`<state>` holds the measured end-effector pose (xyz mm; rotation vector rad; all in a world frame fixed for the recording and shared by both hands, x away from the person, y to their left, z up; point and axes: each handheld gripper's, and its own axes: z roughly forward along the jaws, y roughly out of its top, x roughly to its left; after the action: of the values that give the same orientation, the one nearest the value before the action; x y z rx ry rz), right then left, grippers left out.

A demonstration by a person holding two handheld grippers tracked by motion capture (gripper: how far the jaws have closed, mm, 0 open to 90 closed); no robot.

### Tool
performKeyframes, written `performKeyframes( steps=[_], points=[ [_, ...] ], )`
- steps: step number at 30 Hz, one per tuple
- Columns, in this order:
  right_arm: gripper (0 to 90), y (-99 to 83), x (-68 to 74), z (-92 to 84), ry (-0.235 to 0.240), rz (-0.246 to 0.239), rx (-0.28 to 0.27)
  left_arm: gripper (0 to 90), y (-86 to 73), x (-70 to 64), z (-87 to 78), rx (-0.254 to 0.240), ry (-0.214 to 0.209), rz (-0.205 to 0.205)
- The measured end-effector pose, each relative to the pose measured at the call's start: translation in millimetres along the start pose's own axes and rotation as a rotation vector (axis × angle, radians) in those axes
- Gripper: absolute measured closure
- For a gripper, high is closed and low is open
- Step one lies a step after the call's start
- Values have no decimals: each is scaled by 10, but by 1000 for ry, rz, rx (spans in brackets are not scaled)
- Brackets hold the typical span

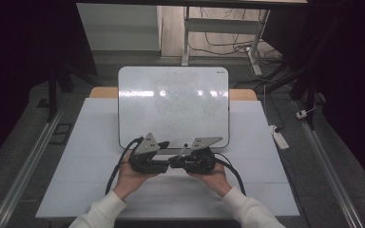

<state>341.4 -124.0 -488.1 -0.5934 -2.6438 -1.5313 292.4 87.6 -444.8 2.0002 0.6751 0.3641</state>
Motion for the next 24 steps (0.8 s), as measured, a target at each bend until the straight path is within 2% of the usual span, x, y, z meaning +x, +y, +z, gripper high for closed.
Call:
performKeyframes(
  steps=[5, 13, 24],
  points=[
    [773, -8, 5, 10, 5, 7, 5, 566, 49, -29, 105, -8, -19, 18],
    [773, -7, 12, 11, 8, 11, 5, 800, 46, -35, 137, -3, -40, 38],
    [772, -16, 26, 19, 12, 15, -1, 820, 39, -14, 83, -2, -42, 29]
  ],
)
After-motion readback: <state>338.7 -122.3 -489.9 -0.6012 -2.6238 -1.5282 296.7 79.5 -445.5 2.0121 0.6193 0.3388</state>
